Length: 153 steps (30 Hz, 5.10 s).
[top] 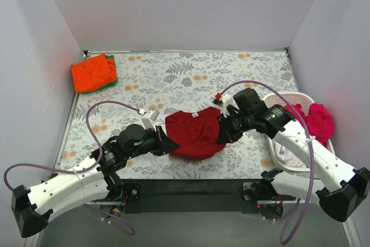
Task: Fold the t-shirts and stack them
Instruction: Fold the tshirt
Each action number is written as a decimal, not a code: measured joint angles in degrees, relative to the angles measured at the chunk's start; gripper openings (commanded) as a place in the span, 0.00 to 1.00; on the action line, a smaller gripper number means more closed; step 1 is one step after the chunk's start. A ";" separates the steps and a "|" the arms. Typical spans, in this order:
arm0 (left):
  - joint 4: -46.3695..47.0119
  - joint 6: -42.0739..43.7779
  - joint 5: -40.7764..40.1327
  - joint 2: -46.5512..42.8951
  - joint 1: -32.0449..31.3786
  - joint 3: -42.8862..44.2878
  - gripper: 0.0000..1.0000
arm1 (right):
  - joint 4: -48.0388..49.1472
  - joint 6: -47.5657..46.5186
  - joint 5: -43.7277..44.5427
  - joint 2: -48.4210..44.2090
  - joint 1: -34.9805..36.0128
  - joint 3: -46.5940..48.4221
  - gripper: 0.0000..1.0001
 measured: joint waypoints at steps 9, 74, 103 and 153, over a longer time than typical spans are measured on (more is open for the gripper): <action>8.66 -0.02 -10.73 10.16 0.09 -2.16 0.00 | 10.78 3.43 11.91 3.37 -0.11 -4.61 0.01; 21.55 4.55 -10.64 34.03 23.87 4.72 0.90 | 33.38 2.97 13.40 18.32 -14.05 1.86 0.76; 44.50 -6.12 10.40 42.01 23.96 -9.29 0.98 | 45.86 6.25 8.55 30.42 -13.33 -14.14 0.68; 29.97 8.79 0.44 56.43 23.26 12.48 0.00 | 50.73 6.29 12.41 31.78 -8.63 -13.92 0.70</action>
